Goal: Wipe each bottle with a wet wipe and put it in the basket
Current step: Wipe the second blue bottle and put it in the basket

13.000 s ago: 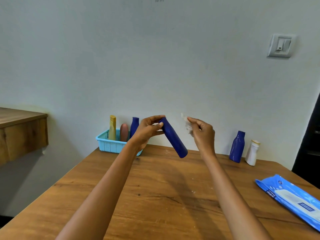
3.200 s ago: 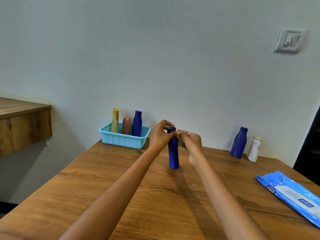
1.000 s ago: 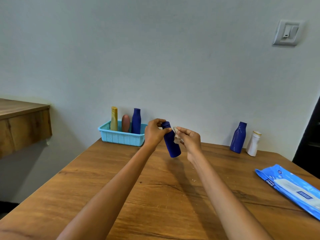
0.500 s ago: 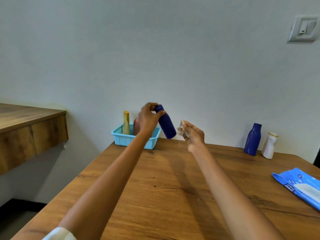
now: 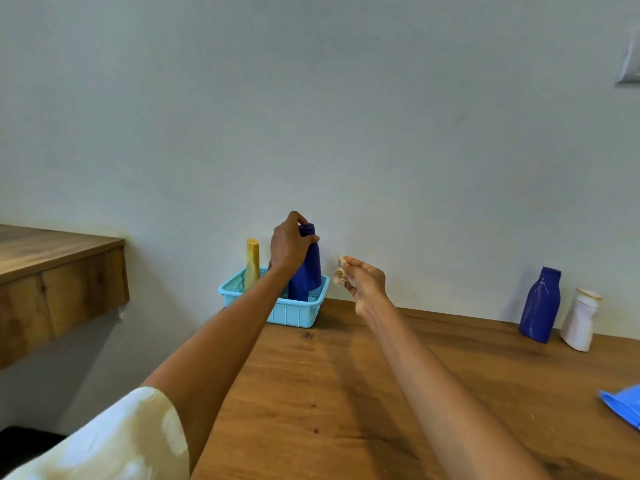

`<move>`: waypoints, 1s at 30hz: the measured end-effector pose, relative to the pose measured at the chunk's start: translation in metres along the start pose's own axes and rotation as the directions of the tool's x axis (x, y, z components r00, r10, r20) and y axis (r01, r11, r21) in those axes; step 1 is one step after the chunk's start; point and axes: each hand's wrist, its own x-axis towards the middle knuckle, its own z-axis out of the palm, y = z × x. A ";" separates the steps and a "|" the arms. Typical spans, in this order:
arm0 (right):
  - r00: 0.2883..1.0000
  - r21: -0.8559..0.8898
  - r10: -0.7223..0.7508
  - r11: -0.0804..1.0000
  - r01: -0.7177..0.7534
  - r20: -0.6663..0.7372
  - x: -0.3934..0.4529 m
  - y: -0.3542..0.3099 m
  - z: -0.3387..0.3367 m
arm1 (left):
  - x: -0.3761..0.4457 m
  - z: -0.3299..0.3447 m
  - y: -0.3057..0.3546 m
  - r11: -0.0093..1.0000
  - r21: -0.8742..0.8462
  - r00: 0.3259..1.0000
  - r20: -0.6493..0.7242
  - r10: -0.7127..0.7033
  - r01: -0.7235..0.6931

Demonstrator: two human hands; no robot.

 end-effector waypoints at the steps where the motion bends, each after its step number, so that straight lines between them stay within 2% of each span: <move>1: 1.000 -0.002 0.004 1.000 -0.004 -0.008 0.004 0.003 0.000 | 0.002 0.004 -0.004 0.999 0.029 1.000 0.018 0.014 -0.014; 9: 0.999 -0.046 0.020 0.999 -0.022 -0.039 0.026 0.024 -0.004 | -0.001 0.033 -0.026 0.975 0.201 0.994 0.066 0.086 -0.098; 15: 1.000 -0.065 0.006 0.998 -0.008 -0.025 0.035 0.033 -0.002 | -0.006 0.038 -0.035 0.917 0.348 0.979 0.125 0.161 -0.195; 19: 1.000 -0.056 -0.009 0.998 0.008 -0.024 0.040 0.028 0.001 | 0.007 0.029 -0.035 0.890 0.373 0.961 0.184 0.206 -0.262; 24: 1.000 -0.080 -0.016 0.997 0.016 -0.005 0.045 0.023 0.015 | 0.035 0.014 -0.037 0.936 0.286 0.976 0.138 0.169 -0.202; 25: 1.000 -0.085 -0.021 0.996 0.021 -0.004 0.046 0.023 0.018 | 0.040 0.011 -0.039 0.944 0.271 0.975 0.165 0.145 -0.186; 27: 0.999 -0.098 -0.031 0.995 0.030 -0.013 0.049 0.022 0.021 | 0.048 0.006 -0.041 0.934 0.305 0.948 0.307 0.086 -0.184; 30: 0.999 -0.117 -0.037 0.993 0.034 -0.028 0.054 0.022 0.023 | 0.057 0.007 -0.043 0.854 0.428 0.855 0.518 0.036 -0.295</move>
